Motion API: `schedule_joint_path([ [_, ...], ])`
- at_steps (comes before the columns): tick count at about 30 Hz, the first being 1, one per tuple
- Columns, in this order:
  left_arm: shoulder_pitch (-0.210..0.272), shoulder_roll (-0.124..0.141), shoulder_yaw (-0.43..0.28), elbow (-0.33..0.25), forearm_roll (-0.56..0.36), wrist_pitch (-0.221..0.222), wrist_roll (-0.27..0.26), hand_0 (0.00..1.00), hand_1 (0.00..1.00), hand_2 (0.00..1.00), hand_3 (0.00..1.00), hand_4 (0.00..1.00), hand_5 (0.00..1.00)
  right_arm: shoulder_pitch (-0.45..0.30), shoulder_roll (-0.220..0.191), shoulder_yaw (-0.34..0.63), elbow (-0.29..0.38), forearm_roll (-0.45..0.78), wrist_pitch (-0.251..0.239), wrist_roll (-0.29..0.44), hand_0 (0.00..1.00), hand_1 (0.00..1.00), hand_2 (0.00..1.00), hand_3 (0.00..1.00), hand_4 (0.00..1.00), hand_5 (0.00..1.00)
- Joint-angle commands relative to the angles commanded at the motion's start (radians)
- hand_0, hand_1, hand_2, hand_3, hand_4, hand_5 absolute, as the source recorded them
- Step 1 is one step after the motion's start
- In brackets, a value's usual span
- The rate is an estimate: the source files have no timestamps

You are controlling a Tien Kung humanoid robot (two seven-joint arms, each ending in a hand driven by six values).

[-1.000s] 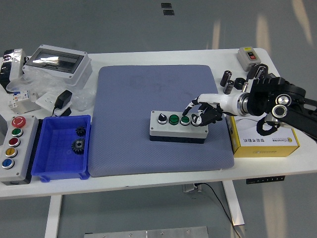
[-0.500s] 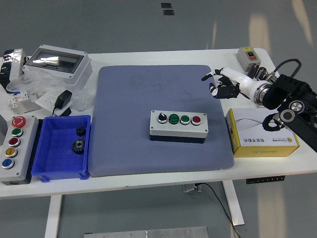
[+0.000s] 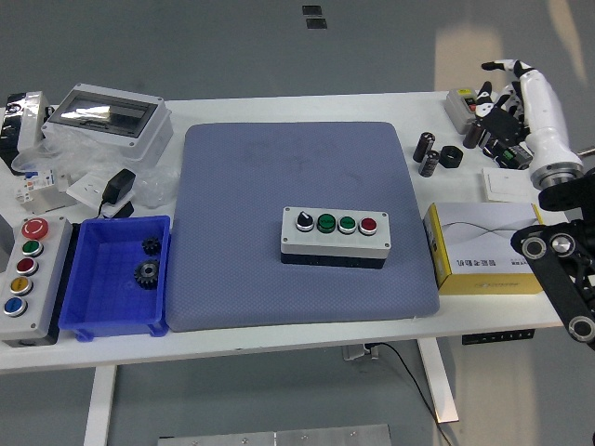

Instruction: Pick up the button,place it on the desk,press the button,press the button

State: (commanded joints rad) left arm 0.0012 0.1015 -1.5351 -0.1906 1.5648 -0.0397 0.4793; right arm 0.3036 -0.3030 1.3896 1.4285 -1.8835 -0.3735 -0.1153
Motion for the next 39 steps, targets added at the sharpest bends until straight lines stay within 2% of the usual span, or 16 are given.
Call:
schedule_joint_path([
  [1,-0.002,0.001,-0.001,0.001,0.002,-0.001,-0.001,0.643,0.631,0.549,0.596,0.598,0.132,-0.017,0.001,0.019,0.008,0.022,-0.020,0.025,0.234,0.351,0.516,0.704,0.478,0.270],
  [3,-0.006,0.004,-0.001,0.001,0.003,-0.002,-0.004,0.643,0.631,0.549,0.596,0.598,0.132,-0.055,0.005,0.058,0.027,0.082,-0.055,0.078,0.234,0.351,0.516,0.704,0.478,0.270],
  [6,-0.011,0.010,-0.001,0.003,0.004,-0.004,-0.007,0.643,0.631,0.549,0.596,0.598,0.132,-0.115,0.019,0.117,0.042,0.196,-0.048,0.166,0.234,0.351,0.516,0.704,0.478,0.270],
  [7,-0.012,0.012,-0.002,0.003,0.006,-0.005,-0.008,0.644,0.631,0.551,0.596,0.597,0.132,-0.136,0.024,0.136,0.041,0.238,-0.035,0.197,0.419,0.515,0.576,0.683,0.505,0.302],
  [12,-0.020,0.024,-0.014,0.002,0.030,-0.011,-0.007,0.644,0.631,0.551,0.596,0.597,0.132,-0.204,0.046,0.198,0.007,0.430,0.027,0.332,0.419,0.515,0.576,0.683,0.505,0.302],
  [13,-0.023,0.027,-0.017,0.002,0.037,-0.013,-0.008,0.644,0.632,0.555,0.597,0.596,0.132,-0.209,0.048,0.206,0.001,0.472,0.036,0.357,0.560,0.627,0.656,0.679,0.515,0.312],
  [18,-0.036,0.038,-0.031,0.002,0.067,-0.021,-0.010,0.644,0.632,0.555,0.597,0.596,0.132,-0.210,0.046,0.227,-0.008,0.656,0.052,0.441,0.560,0.627,0.656,0.679,0.515,0.312],
  [19,-0.039,0.041,-0.034,0.003,0.074,-0.023,-0.011,0.644,0.632,0.557,0.598,0.597,0.132,-0.209,0.045,0.228,-0.008,0.687,0.053,0.447,0.673,0.683,0.688,0.671,0.531,0.320],
  [24,-0.056,0.050,-0.050,0.003,0.113,-0.034,-0.014,0.644,0.632,0.557,0.598,0.597,0.132,-0.214,0.043,0.242,-0.001,0.815,0.052,0.463,0.673,0.683,0.688,0.671,0.531,0.320],
  [25,-0.060,0.052,-0.055,0.003,0.125,-0.037,-0.015,0.644,0.633,0.557,0.598,0.598,0.137,-0.216,0.042,0.249,0.002,0.840,0.052,0.465,0.711,0.688,0.700,0.672,0.556,0.326],
  [27,-0.068,0.054,-0.063,0.004,0.143,-0.041,-0.016,0.644,0.633,0.557,0.598,0.598,0.137,-0.219,0.042,0.263,0.009,0.866,0.051,0.467,0.711,0.688,0.700,0.672,0.556,0.326],
  [32,-0.082,0.058,-0.060,0.008,0.155,-0.046,-0.025,0.646,0.633,0.560,0.599,0.604,0.146,-0.223,0.039,0.293,0.018,0.889,0.050,0.470,0.710,0.691,0.700,0.671,0.560,0.329],
  [39,-0.072,0.046,-0.057,0.007,0.143,-0.040,-0.019,0.647,0.634,0.562,0.600,0.606,0.155,-0.225,0.036,0.291,0.024,0.890,0.050,0.471,0.709,0.688,0.699,0.669,0.561,0.335],
])
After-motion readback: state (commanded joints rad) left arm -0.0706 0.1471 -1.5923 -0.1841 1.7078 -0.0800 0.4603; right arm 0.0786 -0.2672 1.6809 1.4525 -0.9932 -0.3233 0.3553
